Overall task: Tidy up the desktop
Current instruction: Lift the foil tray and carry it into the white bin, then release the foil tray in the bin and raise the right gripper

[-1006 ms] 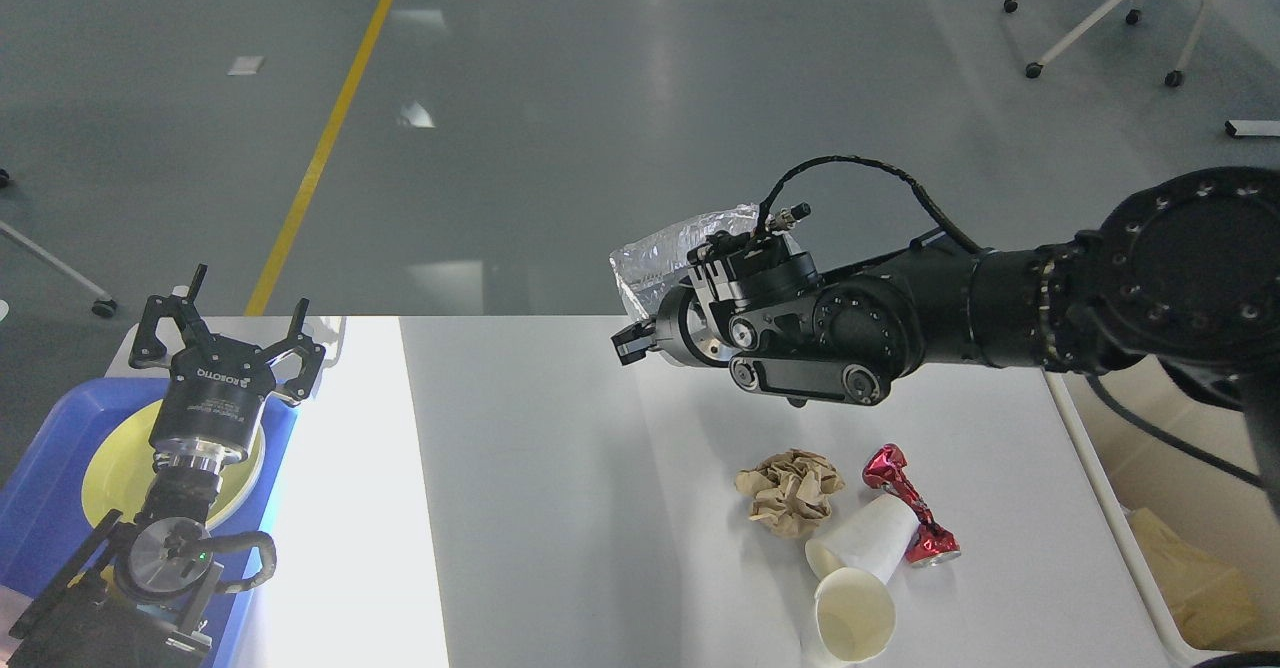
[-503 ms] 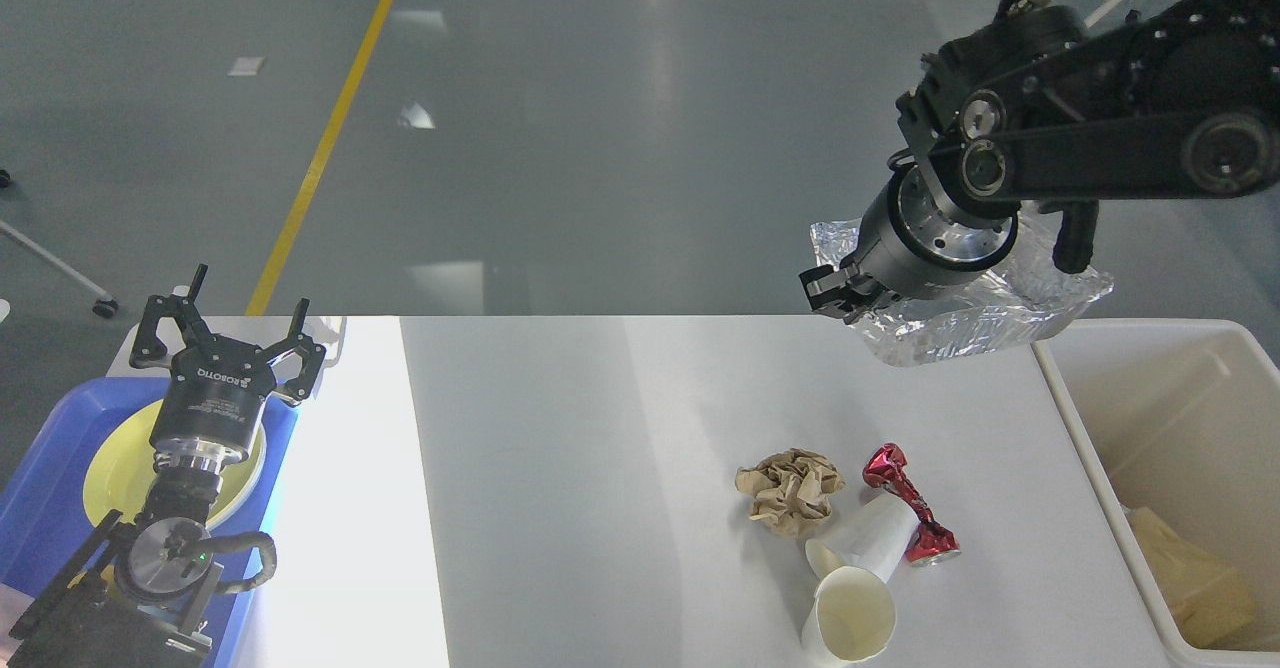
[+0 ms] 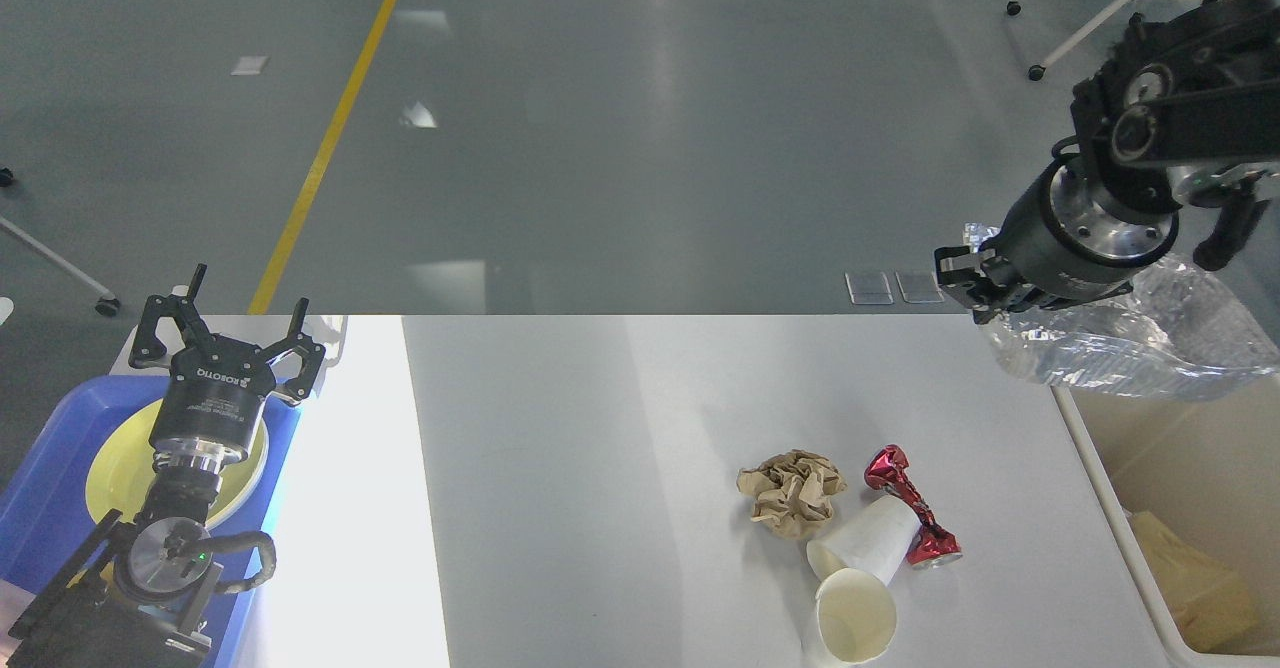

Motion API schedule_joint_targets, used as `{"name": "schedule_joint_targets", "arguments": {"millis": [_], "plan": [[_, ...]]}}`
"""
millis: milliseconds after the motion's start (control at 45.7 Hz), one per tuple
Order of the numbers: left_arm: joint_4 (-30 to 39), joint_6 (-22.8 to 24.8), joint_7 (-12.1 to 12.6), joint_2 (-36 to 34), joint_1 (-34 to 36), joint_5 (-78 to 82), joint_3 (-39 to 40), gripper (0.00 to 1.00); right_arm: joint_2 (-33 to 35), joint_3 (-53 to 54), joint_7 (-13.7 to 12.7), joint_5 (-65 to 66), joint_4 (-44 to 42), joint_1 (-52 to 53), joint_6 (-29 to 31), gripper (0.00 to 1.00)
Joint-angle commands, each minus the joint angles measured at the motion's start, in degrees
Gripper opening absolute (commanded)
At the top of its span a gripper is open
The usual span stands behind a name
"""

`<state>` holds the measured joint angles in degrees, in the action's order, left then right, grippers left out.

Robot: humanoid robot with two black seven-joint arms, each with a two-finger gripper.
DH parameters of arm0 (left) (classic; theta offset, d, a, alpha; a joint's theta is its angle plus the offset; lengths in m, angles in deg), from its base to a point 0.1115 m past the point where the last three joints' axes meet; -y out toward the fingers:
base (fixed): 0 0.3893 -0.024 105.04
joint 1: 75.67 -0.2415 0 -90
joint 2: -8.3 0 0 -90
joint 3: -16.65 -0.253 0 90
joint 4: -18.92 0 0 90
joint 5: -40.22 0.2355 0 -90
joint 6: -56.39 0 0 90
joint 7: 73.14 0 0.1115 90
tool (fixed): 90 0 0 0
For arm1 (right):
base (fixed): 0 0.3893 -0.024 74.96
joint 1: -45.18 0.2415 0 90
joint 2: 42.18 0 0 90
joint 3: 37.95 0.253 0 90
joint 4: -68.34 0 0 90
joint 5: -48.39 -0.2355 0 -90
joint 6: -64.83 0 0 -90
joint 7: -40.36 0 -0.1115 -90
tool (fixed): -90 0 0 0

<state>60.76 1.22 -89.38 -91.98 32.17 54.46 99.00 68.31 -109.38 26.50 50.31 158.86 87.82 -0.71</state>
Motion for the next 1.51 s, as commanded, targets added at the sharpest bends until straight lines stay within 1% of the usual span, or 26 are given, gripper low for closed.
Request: {"name": "schedule_joint_targets", "arguments": {"millis": [0, 131, 241, 328, 459, 590, 634, 809, 831, 853, 875, 962, 1071, 1224, 1487], "plan": [[0.0, 0.1, 0.0, 0.0, 0.0, 0.0, 0.0, 0.97, 5.3, -5.3, 0.0, -0.2, -3.9, -5.4, -3.5, 0.00], [0.0, 0.1, 0.0, 0.0, 0.0, 0.0, -0.1, 0.97, 13.1, -4.9, -0.2, -0.3, -10.9, -13.3, -5.4, 0.00], [0.0, 0.0, 0.0, 0.0, 0.0, 0.0, -0.1, 0.97, 17.8, -3.9, -0.1, -3.1, -20.0, -22.4, -6.1, 0.00], [0.0, 0.0, 0.0, 0.0, 0.0, 0.0, 0.0, 0.97, 20.0, -0.9, -0.1, -7.2, -27.6, -30.5, -7.1, 0.00], [0.0, 0.0, 0.0, 0.0, 0.0, 0.0, 0.0, 0.97, 20.4, 6.6, -0.1, -11.3, -38.4, -43.9, -9.0, 0.00], [0.0, 0.0, 0.0, 0.0, 0.0, 0.0, 0.0, 0.97, 19.2, 17.9, -0.1, -14.7, -49.7, -57.6, -11.6, 0.00], [0.0, 0.1, 0.0, 0.0, 0.0, 0.0, 0.0, 0.97, 17.9, 21.7, -0.2, -15.4, -53.7, -61.8, -12.5, 0.00], [0.0, 0.0, 0.0, 0.0, 0.0, 0.0, 0.0, 0.97, 9.9, 32.0, -0.1, -15.5, -70.6, -75.8, -15.0, 0.00], [0.0, 0.0, 0.0, 0.0, 0.0, 0.0, 0.0, 0.97, 8.7, 32.7, -0.1, -15.5, -72.3, -77.3, -15.5, 0.00], [0.0, 0.0, 0.0, 0.1, 0.0, 0.0, 0.0, 0.97, 5.9, 34.1, 0.1, -15.5, -76.2, -80.4, -17.1, 0.00], [0.0, 0.0, 0.0, 0.0, 0.0, 0.0, 0.0, 0.97, 4.8, 34.5, 0.2, -15.5, -77.5, -81.4, -17.9, 0.00], [0.0, 0.0, 0.0, 0.1, 0.0, 0.0, 0.0, 0.97, 1.6, 35.0, 0.5, -15.5, -81.0, -84.5, -23.0, 0.00], [0.0, 0.1, 0.0, 0.0, 0.0, 0.0, 0.0, 0.97, -0.8, 35.0, 0.8, -15.6, -82.1, -87.0, -27.8, 0.00], [0.0, 0.0, 0.0, 0.0, 0.0, 0.0, 0.0, 0.97, -1.9, 34.9, 0.7, -15.5, -82.2, -87.7, -29.2, 0.00], [0.0, 0.0, 0.0, 0.0, 0.0, 0.0, -0.1, 0.97, -2.3, 34.8, 0.8, -15.4, -82.1, -89.1, -29.5, 0.00]]}}
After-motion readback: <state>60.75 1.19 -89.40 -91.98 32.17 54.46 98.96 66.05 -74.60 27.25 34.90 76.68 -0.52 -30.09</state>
